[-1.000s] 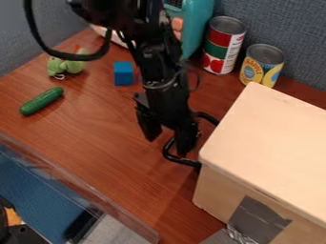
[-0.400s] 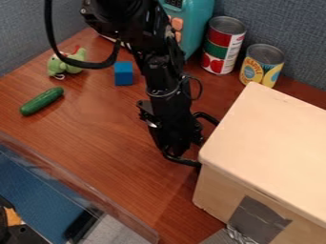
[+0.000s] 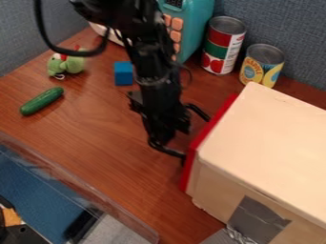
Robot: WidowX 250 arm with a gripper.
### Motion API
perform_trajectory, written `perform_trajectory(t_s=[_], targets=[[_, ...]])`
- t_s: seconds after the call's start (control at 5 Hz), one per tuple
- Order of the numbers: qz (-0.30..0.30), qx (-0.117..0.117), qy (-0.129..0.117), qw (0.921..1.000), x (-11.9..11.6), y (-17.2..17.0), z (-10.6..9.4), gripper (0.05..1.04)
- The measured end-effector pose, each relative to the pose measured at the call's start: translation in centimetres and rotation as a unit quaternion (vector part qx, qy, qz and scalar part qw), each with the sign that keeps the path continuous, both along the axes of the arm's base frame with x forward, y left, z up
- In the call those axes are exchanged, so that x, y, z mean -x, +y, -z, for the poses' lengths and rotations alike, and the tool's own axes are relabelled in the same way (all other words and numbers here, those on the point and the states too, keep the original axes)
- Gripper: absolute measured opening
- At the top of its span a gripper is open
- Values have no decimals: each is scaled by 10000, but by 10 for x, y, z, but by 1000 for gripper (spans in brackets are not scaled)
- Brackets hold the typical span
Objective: Open the drawer
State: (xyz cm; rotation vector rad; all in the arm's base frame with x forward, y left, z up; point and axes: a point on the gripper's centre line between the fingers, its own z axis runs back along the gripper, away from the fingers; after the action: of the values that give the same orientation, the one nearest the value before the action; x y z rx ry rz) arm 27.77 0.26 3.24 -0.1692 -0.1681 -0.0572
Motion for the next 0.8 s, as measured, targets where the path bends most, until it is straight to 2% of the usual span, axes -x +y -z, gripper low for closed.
perform_trajectory(t_s=[0.2,0.8], targets=[[-98,61,81,9999,5,15,0,136],[-468,7,182,9987,20,64,2,136]])
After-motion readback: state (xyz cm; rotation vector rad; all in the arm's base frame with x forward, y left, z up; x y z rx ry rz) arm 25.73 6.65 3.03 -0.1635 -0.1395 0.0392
